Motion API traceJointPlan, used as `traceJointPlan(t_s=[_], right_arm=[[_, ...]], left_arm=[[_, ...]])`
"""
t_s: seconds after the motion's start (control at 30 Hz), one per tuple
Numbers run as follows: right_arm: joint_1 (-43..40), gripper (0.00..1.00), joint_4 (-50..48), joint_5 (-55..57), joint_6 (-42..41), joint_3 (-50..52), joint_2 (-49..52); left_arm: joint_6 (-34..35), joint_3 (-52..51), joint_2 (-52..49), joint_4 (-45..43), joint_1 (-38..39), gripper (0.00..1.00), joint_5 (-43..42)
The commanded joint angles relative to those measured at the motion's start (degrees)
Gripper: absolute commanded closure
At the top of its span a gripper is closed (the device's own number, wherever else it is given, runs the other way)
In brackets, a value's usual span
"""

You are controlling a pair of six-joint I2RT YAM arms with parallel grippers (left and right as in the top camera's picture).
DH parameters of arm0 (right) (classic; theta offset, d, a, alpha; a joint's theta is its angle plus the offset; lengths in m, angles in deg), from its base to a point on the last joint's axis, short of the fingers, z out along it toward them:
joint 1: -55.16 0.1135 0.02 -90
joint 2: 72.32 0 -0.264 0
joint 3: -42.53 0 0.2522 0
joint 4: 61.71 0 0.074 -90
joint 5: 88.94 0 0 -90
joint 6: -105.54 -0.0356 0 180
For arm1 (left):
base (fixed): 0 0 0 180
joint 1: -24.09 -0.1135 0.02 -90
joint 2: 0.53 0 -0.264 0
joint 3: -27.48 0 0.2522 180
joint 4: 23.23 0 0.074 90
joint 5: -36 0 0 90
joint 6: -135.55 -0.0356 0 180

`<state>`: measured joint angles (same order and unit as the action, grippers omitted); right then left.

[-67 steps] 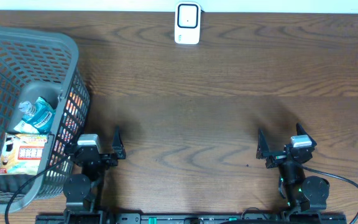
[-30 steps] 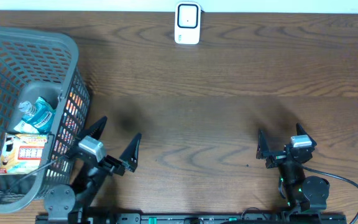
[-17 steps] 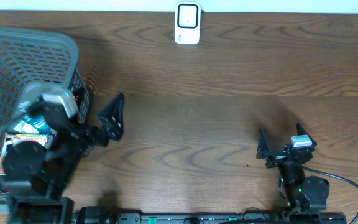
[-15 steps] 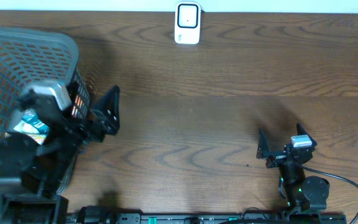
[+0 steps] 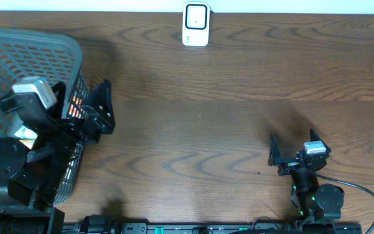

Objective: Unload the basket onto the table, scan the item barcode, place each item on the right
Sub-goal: 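Move the left gripper over the basket toward the blue bottle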

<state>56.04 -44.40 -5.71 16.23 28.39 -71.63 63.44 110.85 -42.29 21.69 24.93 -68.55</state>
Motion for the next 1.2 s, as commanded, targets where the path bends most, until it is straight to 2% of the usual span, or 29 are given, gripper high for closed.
traceJointPlan(t_s=[0.0, 0.13, 0.27, 0.37, 0.43, 0.57, 0.7, 0.83, 0.9, 1.03, 1.17], right_arm=[[0.37, 0.01, 0.15, 0.26, 0.48, 0.07, -0.31], [0.37, 0.01, 0.15, 0.26, 0.48, 0.07, -0.31], [0.37, 0.01, 0.15, 0.24, 0.48, 0.07, -0.31], [0.37, 0.01, 0.15, 0.26, 0.48, 0.07, -0.31], [0.37, 0.01, 0.15, 0.26, 0.48, 0.07, -0.31], [0.37, 0.01, 0.15, 0.26, 0.48, 0.07, -0.31], [0.37, 0.01, 0.15, 0.26, 0.48, 0.07, -0.31], [0.37, 0.01, 0.15, 0.26, 0.48, 0.07, -0.31], [0.37, 0.01, 0.15, 0.26, 0.48, 0.07, -0.31], [0.37, 0.01, 0.15, 0.26, 0.48, 0.07, -0.31], [0.37, 0.01, 0.15, 0.26, 0.48, 0.07, -0.31]], left_arm=[[3.41, 5.88, -3.3, 2.93, -0.2, 0.02, 11.41], [4.13, 19.63, -13.51, 15.02, -0.2, 0.02, 21.59], [8.37, 35.3, -25.83, 28.92, -0.79, 0.02, 32.3], [12.33, 44.3, -33.9, 37.7, -3.61, 0.02, 34.01], [17.29, 48.11, -38.58, 43.58, -6.75, 0.02, 33.97], [24.11, 49.13, -45.35, 50.62, -13.99, 0.02, 33.09], [24.2, 49.13, -51.32, 52.81, -18.86, 0.02, 33.07], [22.75, 49.13, -55.78, 54.62, -19.98, 0.02, 33.09], [25.73, 49.13, -57.2, 56.63, -20.04, 0.02, 33.09], [36.98, 48.59, -58.77, 63.28, -20.87, 0.02, 33.07], [40.79, 47.43, -58.86, 65.18, -22.01, 0.02, 33.03]])
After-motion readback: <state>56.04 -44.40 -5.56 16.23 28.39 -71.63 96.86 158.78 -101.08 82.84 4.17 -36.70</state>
